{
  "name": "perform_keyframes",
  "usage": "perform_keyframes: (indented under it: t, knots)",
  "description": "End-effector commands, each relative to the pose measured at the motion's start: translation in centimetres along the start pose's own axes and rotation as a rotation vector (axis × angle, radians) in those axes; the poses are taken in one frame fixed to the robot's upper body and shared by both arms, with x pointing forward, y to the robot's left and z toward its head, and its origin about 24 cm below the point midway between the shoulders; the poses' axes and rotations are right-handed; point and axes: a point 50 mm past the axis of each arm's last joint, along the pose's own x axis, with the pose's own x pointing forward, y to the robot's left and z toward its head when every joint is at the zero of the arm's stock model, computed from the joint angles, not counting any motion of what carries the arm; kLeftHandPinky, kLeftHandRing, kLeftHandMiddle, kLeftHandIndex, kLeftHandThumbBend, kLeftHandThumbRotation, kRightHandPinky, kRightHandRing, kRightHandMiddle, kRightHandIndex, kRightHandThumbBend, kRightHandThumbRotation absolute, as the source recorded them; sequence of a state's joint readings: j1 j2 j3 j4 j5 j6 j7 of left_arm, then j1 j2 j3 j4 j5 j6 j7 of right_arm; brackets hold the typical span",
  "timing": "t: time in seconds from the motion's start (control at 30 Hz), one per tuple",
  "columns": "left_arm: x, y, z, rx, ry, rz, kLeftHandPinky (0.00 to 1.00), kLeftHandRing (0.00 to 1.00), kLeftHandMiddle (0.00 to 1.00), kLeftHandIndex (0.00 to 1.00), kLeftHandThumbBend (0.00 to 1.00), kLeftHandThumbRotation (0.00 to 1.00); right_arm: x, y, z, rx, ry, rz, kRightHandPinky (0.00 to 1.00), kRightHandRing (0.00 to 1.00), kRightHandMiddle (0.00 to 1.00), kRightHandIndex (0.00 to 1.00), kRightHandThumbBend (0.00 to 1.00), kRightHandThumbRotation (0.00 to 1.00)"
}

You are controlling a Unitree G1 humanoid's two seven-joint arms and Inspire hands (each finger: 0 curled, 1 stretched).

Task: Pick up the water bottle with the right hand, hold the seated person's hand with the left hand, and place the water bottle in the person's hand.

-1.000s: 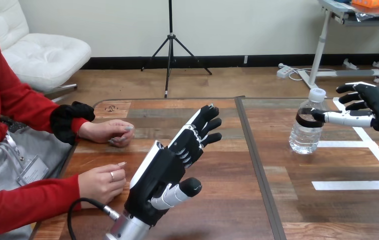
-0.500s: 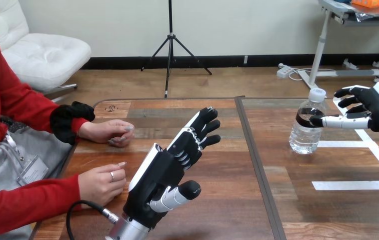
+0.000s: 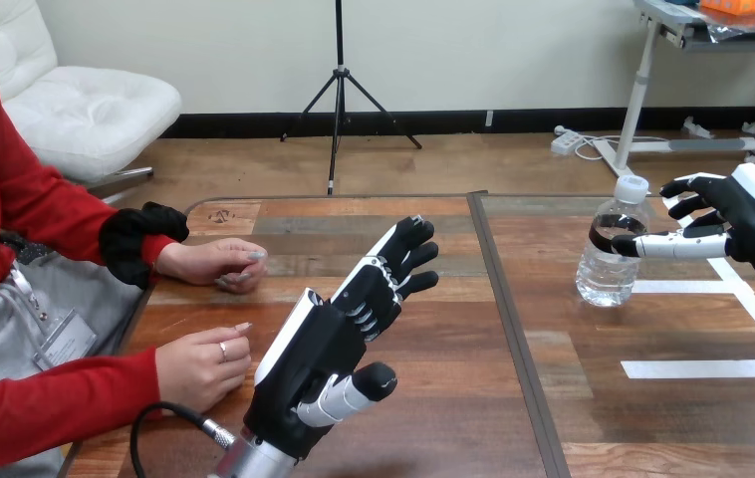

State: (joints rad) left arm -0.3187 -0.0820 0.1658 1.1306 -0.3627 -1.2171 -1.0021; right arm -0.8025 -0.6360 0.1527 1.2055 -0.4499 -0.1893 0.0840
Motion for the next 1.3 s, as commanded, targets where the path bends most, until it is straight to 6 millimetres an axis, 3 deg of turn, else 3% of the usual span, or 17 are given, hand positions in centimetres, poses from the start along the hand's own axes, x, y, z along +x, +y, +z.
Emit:
perform_keyframes:
  t: [0.0, 0.87, 1.27]
  knots:
    - [0.9, -0.3, 0.5, 0.003, -0.063, 0.015, 0.89, 0.94, 0.96, 0.95, 1.00, 0.75, 0.5, -3.5, 2.8, -0.015, -0.069, -0.092, 0.61, 0.73, 0.80, 0.84, 1.00, 0.50]
    - [0.0, -0.1, 0.6, 0.000, -0.065, 0.016, 0.89, 0.94, 0.96, 0.95, 1.00, 0.76, 1.2, -3.3, 4.8, 0.001, -0.056, -0.097, 0.57, 0.71, 0.78, 0.84, 1.00, 0.48]
    - [-0.3, 0.0, 0.6, 0.008, -0.064, 0.022, 0.88, 0.93, 0.96, 0.95, 1.00, 0.76, 1.5, -3.0, 5.8, -0.022, -0.071, -0.101, 0.57, 0.70, 0.76, 0.84, 1.00, 0.51]
